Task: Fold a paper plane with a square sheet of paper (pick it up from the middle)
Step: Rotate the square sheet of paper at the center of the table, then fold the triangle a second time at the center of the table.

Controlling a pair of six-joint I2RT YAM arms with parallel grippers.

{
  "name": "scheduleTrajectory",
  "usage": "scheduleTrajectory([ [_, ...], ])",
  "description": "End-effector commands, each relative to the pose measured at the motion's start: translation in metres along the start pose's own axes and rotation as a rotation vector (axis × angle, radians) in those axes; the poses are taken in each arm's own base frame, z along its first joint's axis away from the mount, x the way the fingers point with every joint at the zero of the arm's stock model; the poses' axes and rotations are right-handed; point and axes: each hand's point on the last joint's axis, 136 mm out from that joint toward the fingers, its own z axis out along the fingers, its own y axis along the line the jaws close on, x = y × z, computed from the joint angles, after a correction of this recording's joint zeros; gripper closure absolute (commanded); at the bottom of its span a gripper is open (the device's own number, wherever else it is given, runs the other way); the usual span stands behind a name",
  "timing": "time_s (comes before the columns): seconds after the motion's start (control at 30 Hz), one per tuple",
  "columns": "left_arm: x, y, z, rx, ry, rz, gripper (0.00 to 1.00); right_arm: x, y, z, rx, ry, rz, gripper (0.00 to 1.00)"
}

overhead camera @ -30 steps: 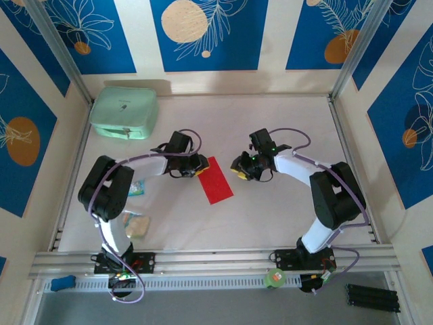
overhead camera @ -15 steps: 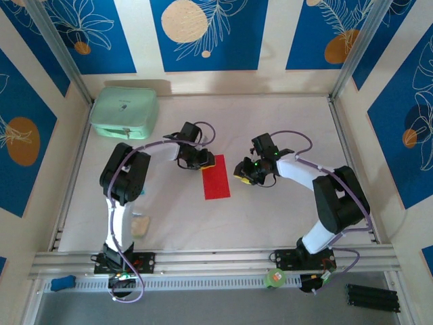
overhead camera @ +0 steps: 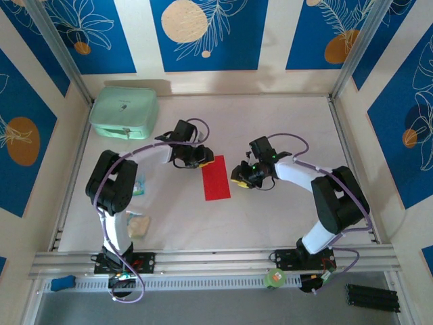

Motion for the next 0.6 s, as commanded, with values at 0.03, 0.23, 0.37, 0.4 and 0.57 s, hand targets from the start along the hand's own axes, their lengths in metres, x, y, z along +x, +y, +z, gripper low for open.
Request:
scheduleTrajectory([
  [0.03,0.007,0.016,0.019,-0.017,0.034,-0.091,0.69,0.010,0.008,0.001,-0.035,0.033,-0.005,0.64],
  [0.23,0.009,0.044,0.032,-0.131,0.051,-0.128,0.73,0.012,0.009,0.004,-0.029,0.041,-0.008,0.63],
  [0.37,0.021,0.063,0.038,-0.185,0.072,-0.151,0.73,0.017,0.005,0.006,-0.012,0.063,0.003,0.61],
  [0.4,0.024,0.067,0.039,-0.192,0.077,-0.161,0.74,0.019,0.004,0.007,-0.008,0.073,0.003,0.60],
  [0.57,0.032,0.077,0.041,-0.209,0.088,-0.178,0.74,0.031,0.002,0.011,-0.019,0.126,0.016,0.58],
])
